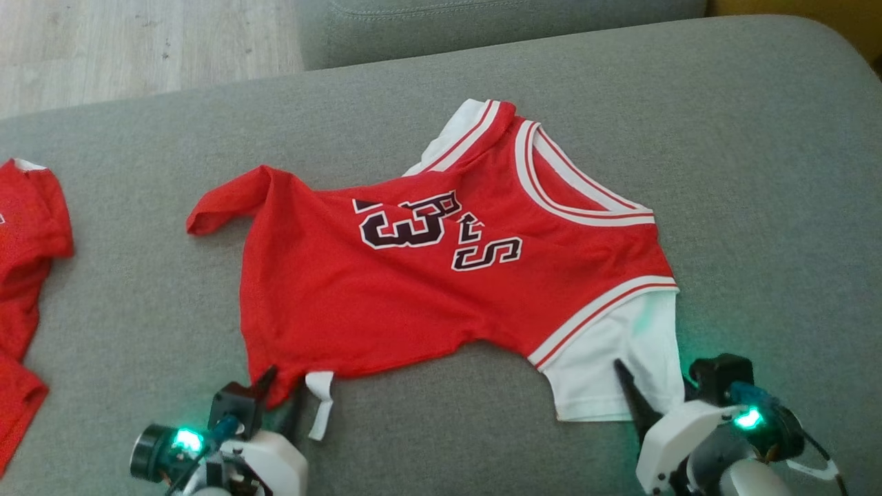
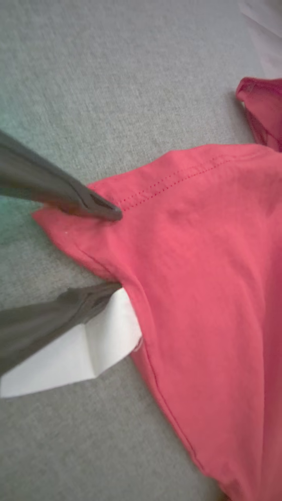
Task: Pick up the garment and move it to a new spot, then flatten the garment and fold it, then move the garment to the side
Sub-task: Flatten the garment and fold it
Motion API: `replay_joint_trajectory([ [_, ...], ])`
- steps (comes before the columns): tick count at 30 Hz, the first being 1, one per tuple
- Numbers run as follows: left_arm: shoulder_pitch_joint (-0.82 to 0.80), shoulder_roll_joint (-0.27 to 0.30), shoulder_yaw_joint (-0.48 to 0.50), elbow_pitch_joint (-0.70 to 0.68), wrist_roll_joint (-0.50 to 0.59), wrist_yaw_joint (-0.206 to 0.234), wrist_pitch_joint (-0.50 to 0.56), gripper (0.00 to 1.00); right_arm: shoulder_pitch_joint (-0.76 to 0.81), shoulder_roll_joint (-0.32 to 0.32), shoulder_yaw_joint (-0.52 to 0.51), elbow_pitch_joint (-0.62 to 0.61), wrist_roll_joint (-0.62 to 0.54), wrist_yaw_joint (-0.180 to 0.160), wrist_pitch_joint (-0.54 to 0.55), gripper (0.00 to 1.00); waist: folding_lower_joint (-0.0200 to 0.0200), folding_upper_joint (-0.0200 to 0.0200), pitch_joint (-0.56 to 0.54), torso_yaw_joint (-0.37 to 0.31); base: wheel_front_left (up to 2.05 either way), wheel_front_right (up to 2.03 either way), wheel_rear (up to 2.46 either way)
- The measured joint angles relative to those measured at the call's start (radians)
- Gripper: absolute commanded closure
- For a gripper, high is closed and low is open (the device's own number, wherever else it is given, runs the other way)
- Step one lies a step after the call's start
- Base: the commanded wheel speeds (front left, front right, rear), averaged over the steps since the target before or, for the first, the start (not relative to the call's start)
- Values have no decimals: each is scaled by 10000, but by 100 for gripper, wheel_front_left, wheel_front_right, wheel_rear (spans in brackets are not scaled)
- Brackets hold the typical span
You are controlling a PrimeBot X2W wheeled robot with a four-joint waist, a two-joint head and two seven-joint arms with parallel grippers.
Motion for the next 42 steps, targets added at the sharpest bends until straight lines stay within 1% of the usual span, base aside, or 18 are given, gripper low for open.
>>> replay_joint_trajectory([
  [1,-59,-4,-2,73,-8,15,-10,67,-53,2,8,27,71,0,-31,62,0,0,1,5,0,0,0],
  [2,-114,-6,2,130,-15,44,-15,100,-98,6,8,50,144,0,-107,93,0,0,-2,10,0,0,0],
  [3,-156,-8,2,203,-15,46,-84,100,-126,12,6,75,196,0,-128,100,1,0,-13,16,0,0,0],
  [8,-173,-94,38,401,-362,40,-278,100,-144,59,-82,-46,715,0,-493,100,1,0,-228,29,0,0,0],
  [10,-81,-104,127,253,-556,40,-395,100,-140,59,-236,-441,999,0,-564,100,0,0,-360,18,0,0,0],
  [12,88,-109,320,-255,-842,-8,-483,100,-104,52,-384,-1095,1379,0,-619,100,0,0,-494,6,0,0,0],
  [15,401,-115,516,-1511,-1287,-61,-410,100,39,38,-571,-2525,2265,0,-472,100,-1,0,-727,-12,0,0,0],
  [18,771,-105,642,-3078,-1929,-278,136,100,366,38,-1011,-4337,3772,0,-13,100,-1,0,-968,-21,0,0,0],
  [21,1107,-94,658,-4934,-2535,-330,849,100,757,19,-1728,-6138,4794,0,591,100,-1,0,-1183,-31,0,0,0],
  [23,1152,-29,656,-6215,-2844,-422,1388,100,865,-13,-2222,-7221,5225,0,1032,100,-2,0,-1277,-42,0,0,0],
  [26,921,280,648,-8063,-3179,-502,2196,100,714,-33,-2918,-8665,5733,0,1791,100,-2,0,-1270,-107,0,0,0],
  [29,-108,667,688,-9294,-3335,-579,3066,100,-62,-40,-3636,-9517,6146,-2,2671,100,-2,0,-1081,-169,0,0,0],
  [32,-1918,913,725,-9651,-3540,-619,3902,100,-1594,-207,-4105,-9770,6289,-2,3628,100,-1,0,-731,-211,0,0,0],
  [35,-3942,911,679,-9317,-3971,-667,4604,100,-3339,-362,-4330,-9394,6241,-2,4612,100,0,0,-208,-234,0,0,0],
  [37,-5299,976,568,-8577,-3942,-752,4880,100,-4534,-341,-4439,-8608,6155,-2,5137,100,1,0,232,-242,0,0,0],
  [39,-6632,1007,431,-7551,-3902,-765,4947,100,-5714,-253,-4498,-7680,6054,-2,5568,100,3,0,728,-238,0,0,0],
  [42,-8411,1078,132,-5958,-3438,-844,4834,100,-7477,-36,-4585,-6330,5413,-2,5791,100,4,0,1540,-215,0,0,0],
])
